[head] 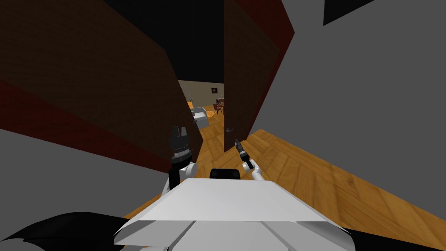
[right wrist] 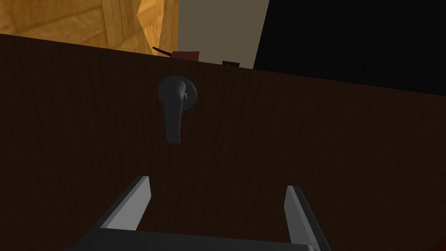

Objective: Push the door open

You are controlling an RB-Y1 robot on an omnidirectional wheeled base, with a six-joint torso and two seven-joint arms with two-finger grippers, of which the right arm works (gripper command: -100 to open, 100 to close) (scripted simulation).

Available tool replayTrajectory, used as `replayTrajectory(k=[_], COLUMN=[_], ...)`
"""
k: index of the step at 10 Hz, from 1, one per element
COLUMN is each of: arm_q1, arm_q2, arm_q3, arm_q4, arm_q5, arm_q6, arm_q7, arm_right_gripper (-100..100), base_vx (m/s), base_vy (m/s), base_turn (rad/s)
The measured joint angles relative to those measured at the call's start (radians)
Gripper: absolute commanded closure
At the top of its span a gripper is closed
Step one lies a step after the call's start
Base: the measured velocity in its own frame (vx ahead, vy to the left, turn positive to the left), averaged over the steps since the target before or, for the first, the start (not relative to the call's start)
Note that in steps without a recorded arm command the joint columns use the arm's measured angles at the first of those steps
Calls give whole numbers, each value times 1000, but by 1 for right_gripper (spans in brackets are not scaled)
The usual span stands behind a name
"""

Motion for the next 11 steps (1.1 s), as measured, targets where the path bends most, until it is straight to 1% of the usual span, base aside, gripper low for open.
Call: replayTrajectory(k=[1, 6, 7, 11], arm_q1=[-7, -40, -55, -88], arm_q2=[-1, 11, 14, 23], arm_q3=[3, 14, 12, 24], arm_q4=[19, 100, 134, 209], arm_q5=[4, 22, 23, 40], arm_q6=[-6, -25, -37, -54], arm_q7=[-9, -29, -28, -54], arm_right_gripper=[-100, -100, -100, -100], base_vx=[90, 78, 81, 97], base_vy=[-89, -64, -77, -82], base_turn=[43, 34, 62, 42])
